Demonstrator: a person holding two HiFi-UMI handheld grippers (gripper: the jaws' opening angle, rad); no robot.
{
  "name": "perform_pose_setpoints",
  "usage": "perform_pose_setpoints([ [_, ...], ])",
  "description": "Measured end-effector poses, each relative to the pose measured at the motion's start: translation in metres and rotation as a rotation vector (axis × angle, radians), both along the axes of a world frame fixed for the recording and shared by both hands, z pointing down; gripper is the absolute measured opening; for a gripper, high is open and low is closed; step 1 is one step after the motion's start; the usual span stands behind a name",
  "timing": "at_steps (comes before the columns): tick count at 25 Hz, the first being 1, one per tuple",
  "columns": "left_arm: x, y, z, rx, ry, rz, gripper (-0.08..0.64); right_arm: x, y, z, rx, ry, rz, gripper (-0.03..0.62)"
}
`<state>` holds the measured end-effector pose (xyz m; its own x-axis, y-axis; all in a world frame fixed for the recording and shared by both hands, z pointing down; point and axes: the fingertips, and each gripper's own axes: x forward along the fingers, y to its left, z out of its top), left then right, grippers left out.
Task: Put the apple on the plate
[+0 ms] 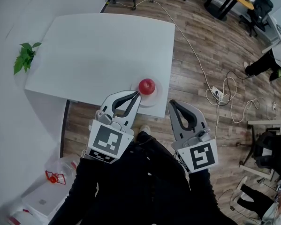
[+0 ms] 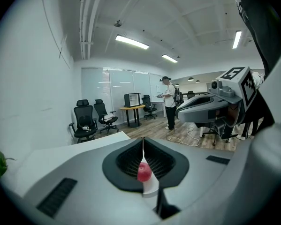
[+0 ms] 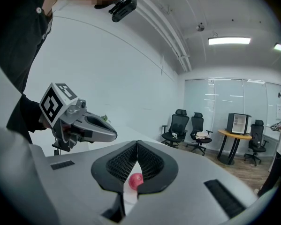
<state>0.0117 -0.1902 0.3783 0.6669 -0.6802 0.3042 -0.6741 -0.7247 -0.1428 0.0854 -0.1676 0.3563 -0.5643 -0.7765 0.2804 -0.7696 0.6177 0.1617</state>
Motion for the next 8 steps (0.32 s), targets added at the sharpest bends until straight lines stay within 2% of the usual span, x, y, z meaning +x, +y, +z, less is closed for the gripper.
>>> perform_pose_setpoints([
  [8,0.0015,0.0011,-0.0019,0.0,-0.001,0.007,0.018,-0.0003,0.0015,-0.0026,0.004,0.005,-0.001,0.041],
])
